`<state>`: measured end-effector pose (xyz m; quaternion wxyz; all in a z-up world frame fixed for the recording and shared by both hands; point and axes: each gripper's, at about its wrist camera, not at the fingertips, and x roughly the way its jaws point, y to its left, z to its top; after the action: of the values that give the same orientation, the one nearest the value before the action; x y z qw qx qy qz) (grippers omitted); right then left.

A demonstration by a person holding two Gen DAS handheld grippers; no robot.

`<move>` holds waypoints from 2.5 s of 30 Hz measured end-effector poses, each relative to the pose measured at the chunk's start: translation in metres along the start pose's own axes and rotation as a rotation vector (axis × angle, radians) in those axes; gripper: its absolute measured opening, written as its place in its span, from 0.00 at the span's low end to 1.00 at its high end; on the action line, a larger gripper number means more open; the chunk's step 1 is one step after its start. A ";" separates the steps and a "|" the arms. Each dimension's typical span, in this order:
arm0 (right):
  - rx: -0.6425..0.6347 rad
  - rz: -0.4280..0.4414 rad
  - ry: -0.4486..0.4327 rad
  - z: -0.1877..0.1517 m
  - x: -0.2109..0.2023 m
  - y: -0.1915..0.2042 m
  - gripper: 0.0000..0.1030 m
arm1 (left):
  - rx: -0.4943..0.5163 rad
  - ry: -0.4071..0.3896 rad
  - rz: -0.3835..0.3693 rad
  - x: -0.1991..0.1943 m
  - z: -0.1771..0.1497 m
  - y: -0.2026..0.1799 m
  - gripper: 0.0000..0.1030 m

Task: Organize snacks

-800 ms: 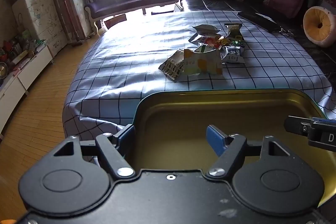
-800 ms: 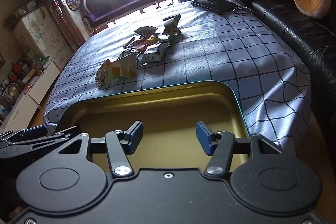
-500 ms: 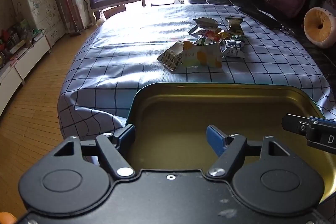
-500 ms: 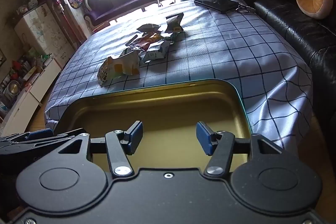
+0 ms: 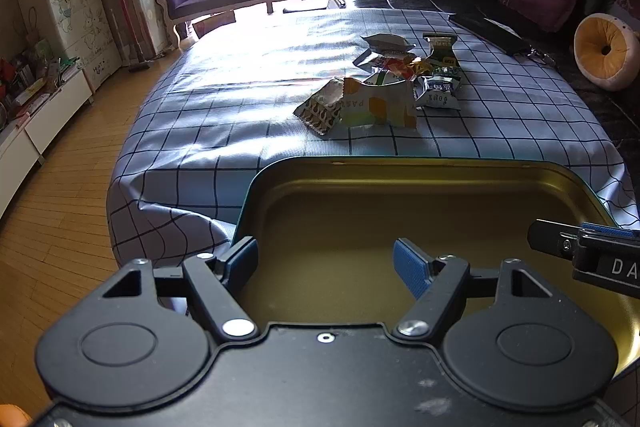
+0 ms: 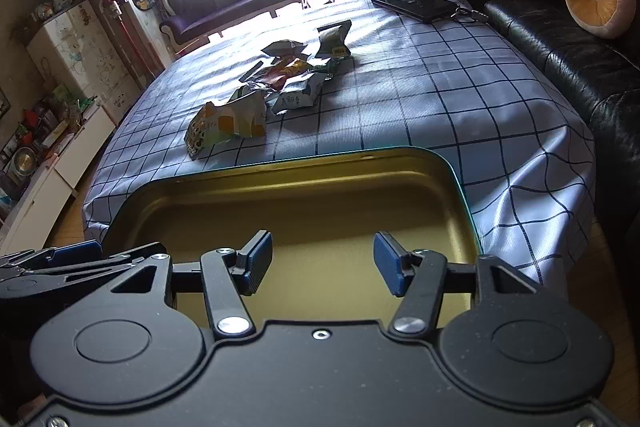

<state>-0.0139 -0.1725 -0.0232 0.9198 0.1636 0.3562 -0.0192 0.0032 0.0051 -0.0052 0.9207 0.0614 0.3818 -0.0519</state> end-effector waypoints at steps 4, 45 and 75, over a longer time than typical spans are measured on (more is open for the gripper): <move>0.004 -0.024 -0.024 -0.002 -0.002 0.000 0.60 | -0.005 0.011 -0.013 0.000 -0.001 0.001 0.73; -0.011 -0.032 0.020 -0.006 0.000 0.005 0.60 | 0.007 0.044 -0.014 -0.001 -0.003 0.000 0.69; -0.076 -0.060 0.049 -0.006 -0.001 0.019 0.59 | 0.001 0.133 0.025 0.010 -0.001 -0.001 0.69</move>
<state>-0.0155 -0.1525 -0.0214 0.9154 0.1183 0.3837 -0.0291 0.0092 0.0040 -0.0131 0.8938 0.0700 0.4415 -0.0362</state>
